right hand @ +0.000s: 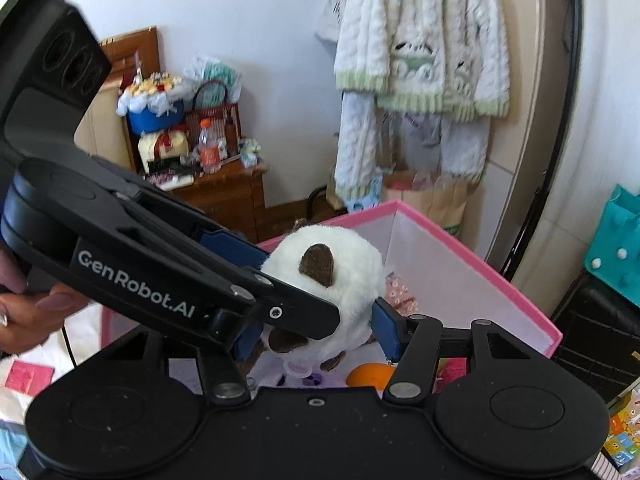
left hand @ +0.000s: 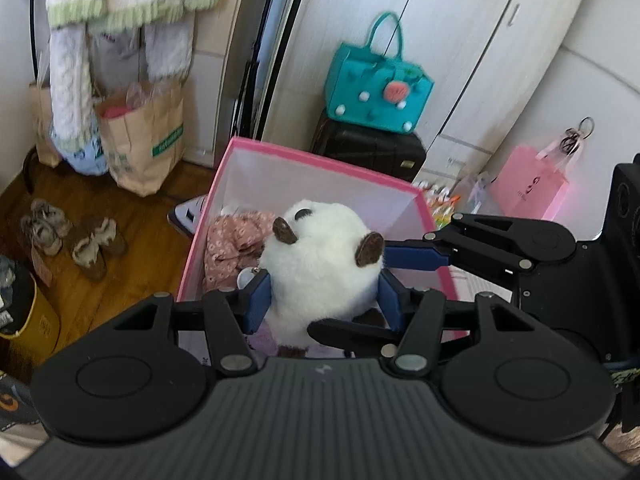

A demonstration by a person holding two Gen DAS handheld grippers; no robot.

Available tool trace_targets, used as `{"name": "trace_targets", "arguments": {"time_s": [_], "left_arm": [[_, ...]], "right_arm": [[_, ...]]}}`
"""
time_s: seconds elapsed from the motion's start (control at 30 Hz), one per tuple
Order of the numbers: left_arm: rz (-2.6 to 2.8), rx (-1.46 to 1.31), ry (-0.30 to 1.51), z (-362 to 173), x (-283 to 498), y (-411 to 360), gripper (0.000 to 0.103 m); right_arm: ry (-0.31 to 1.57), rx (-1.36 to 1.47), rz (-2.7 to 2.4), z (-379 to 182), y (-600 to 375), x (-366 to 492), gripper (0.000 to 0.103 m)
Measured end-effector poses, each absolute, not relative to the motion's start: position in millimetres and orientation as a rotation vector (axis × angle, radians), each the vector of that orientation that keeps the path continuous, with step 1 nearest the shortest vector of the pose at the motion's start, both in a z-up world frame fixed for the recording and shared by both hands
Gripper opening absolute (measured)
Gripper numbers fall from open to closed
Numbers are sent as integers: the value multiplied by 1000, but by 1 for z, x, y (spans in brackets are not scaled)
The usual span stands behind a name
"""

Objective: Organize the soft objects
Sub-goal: 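Lift the cat plush with the right gripper and carry it over the pink box, then open the right gripper to drop the cat plush into the pink box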

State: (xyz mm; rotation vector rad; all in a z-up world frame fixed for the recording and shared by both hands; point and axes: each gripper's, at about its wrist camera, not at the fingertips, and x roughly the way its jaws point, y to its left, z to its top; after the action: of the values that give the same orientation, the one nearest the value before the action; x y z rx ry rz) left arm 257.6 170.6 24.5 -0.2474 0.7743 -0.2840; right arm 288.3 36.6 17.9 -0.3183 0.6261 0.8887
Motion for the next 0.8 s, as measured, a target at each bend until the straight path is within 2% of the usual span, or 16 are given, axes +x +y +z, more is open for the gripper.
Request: {"name": "trace_targets", "arguments": {"time_s": [0.43, 0.57, 0.8], "left_arm": [[-207, -269, 872, -3, 297, 178, 51], [-199, -237, 856, -6, 299, 175, 47], [-147, -160, 802, -2, 295, 168, 46]], "right_arm": [[709, -414, 881, -5, 61, 328, 64], [686, -438, 863, -8, 62, 328, 64], [686, -358, 831, -1, 41, 328, 63]]}}
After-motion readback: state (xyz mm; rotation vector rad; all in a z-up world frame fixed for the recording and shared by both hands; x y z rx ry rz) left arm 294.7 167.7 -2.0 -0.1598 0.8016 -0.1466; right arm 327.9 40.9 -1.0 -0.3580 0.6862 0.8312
